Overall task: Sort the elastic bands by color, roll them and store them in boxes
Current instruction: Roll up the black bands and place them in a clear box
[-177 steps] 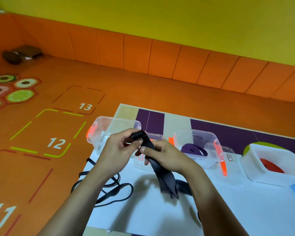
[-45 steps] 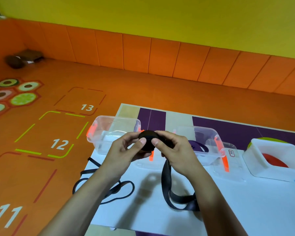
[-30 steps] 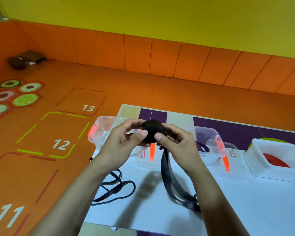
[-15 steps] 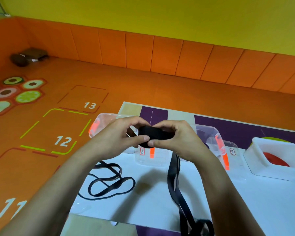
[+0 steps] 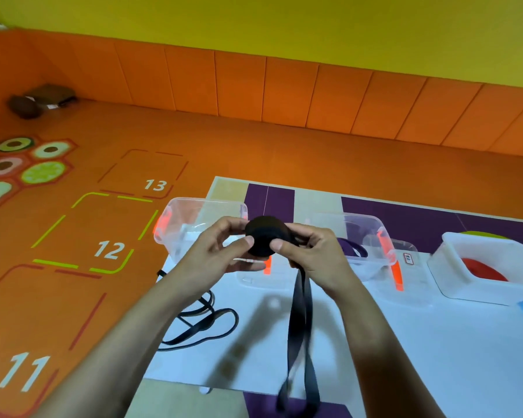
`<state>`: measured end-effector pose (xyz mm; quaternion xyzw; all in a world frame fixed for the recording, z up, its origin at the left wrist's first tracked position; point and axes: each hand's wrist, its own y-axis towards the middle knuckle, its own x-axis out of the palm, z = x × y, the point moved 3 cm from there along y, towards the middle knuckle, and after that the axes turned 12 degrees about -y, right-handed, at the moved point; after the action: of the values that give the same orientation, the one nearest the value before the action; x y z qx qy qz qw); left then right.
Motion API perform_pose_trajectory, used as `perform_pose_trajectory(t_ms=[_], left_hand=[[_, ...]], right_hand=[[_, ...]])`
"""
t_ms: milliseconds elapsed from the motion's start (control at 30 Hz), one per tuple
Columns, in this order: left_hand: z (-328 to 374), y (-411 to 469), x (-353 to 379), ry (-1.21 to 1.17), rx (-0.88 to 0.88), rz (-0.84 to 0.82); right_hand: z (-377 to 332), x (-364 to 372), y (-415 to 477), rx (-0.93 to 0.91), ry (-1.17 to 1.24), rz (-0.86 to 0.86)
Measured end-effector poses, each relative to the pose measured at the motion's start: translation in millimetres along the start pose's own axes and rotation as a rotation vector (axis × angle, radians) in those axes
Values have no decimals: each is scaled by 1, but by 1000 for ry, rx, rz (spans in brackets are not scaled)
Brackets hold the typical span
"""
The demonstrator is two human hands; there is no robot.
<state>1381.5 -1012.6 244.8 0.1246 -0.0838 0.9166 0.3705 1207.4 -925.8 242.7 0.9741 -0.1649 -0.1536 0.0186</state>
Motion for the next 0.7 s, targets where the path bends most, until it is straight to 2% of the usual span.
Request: perform_pose_trajectory(t_ms=[100, 133, 200, 300, 433, 567, 700], left_hand=[[19, 1, -8, 493, 58, -55], [26, 2, -7, 580, 85, -104], [36, 4, -4, 635, 116, -176], [41, 6, -4, 668, 174, -150], [31, 4, -3, 525, 188, -109], [20, 8, 1, 218, 238, 65], [8, 11, 4, 4, 116, 75]], right_hand=[[-8, -9, 3, 32, -203, -146], [-11, -9, 5, 37, -257, -183], [-14, -6, 7, 34, -314, -183], [-12, -2, 8, 20, -210, -106], [0, 3, 6, -14, 12, -34], [19, 21, 0, -18, 115, 43], [25, 23, 0, 17, 188, 136]])
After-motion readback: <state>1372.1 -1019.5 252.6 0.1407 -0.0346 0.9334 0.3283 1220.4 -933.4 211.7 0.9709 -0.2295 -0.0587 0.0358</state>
